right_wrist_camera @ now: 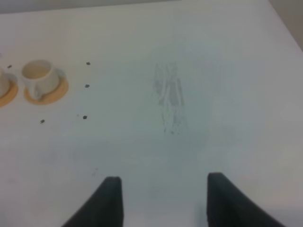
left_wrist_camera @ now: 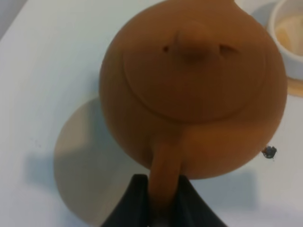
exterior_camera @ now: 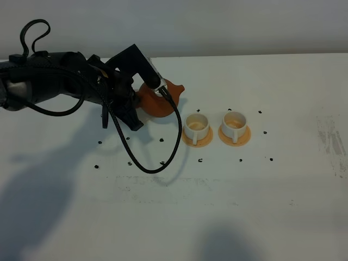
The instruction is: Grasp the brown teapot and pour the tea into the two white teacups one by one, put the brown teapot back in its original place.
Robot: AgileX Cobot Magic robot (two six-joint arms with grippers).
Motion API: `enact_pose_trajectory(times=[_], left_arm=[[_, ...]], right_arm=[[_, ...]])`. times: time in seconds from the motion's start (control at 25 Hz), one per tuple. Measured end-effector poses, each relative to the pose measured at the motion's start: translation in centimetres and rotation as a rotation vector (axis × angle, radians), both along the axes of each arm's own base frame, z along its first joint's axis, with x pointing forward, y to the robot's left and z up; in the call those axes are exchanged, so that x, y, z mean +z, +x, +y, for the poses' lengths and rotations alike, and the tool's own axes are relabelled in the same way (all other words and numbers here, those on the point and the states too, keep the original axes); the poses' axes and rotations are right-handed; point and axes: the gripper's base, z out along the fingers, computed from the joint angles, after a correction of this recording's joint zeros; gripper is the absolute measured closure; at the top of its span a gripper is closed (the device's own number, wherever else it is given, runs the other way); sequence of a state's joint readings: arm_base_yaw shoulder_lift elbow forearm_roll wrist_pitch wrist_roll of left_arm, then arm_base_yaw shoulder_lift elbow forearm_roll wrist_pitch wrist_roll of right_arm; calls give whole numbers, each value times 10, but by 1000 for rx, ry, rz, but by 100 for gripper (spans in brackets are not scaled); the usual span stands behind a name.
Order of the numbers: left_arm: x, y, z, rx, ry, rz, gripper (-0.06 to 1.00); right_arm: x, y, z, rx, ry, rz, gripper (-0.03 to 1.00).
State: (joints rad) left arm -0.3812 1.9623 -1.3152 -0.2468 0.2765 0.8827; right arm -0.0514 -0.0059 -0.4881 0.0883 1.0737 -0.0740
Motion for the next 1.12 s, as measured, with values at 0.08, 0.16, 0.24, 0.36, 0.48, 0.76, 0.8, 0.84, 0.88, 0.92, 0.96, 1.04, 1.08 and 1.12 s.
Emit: enact_pose_trajectory(times=[0.08,0.16,0.24,0.36,0.48,0.76,0.8,0.84,0.88,0.92,0.96,1.04,1.08,1.12], left_arm=[[-1,0,0,-6,4,-1,87],[-1,0,0,-24,15,-7,87],[-1,0,-1,-48,23,-15,87],[0,0,-2,-77,25,-23,87],[0,0,-4,-82,6,-21,87],[2,1,-7,-35,-72,-18,87],[3,1,-8,-33,-81,-19,87],[3,1,-8,-32,-87,-23,87],[4,1,-8,-29,-96,-27,87],[4,2,-9,-28,-103,-33,87],[5,2,-9,-33,-104,-40,87],[5,3,-10,-36,-111,-50,87],[5,3,-10,-43,-111,-55,87],[6,3,-10,-50,-109,-58,87]], right_arm=[[0,0,0,0,0,0,54],[0,0,0,0,0,0,54],[0,0,0,0,0,0,54],[0,0,0,0,0,0,54],[0,0,0,0,0,0,54],[0,0,0,0,0,0,54],[0,0,0,0,0,0,54],[0,0,0,0,0,0,54],[0,0,0,0,0,0,54],[0,0,0,0,0,0,54],[0,0,0,0,0,0,54],[0,0,0,0,0,0,54],[0,0,0,0,0,0,54],[0,0,0,0,0,0,54]])
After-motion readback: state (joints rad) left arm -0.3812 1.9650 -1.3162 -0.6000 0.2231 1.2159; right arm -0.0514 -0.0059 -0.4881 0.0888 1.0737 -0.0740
